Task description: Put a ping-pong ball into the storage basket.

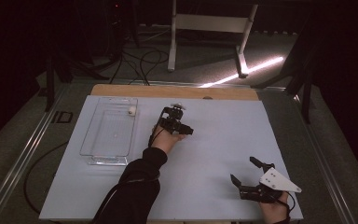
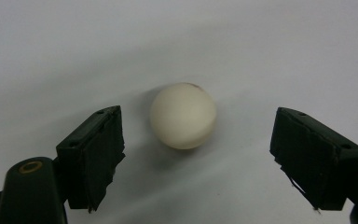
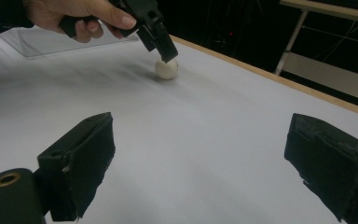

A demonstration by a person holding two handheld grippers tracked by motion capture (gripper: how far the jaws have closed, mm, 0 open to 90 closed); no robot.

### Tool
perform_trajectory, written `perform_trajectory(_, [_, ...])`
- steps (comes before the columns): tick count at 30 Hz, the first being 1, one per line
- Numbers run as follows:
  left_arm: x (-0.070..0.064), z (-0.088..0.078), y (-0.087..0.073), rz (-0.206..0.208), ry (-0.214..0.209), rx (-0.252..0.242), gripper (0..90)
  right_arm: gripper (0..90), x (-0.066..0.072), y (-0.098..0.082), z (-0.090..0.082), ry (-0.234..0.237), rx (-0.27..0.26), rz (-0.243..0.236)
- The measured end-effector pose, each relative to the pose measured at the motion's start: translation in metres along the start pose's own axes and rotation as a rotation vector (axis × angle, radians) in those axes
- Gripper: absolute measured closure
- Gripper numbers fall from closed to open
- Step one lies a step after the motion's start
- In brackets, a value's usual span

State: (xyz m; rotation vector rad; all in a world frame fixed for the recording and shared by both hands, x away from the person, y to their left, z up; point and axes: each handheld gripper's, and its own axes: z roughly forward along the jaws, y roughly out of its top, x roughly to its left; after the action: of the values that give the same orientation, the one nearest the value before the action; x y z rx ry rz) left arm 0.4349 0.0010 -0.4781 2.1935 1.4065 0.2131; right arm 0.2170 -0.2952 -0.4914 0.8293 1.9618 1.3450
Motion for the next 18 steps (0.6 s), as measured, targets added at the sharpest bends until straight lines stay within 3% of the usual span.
perform_trajectory(6, [0.001, 0.006, -0.001, -0.01, 0.002, 0.022, 23.7, 8.4, 0.0, 0.0, 0.0, 0.003, 0.004, -0.001])
perform_trajectory(18, [-0.001, 0.019, -0.005, 0.013, 0.024, 0.039, 33.8, 8.3, 0.0, 0.0, 0.0, 0.003, 0.005, 0.003])
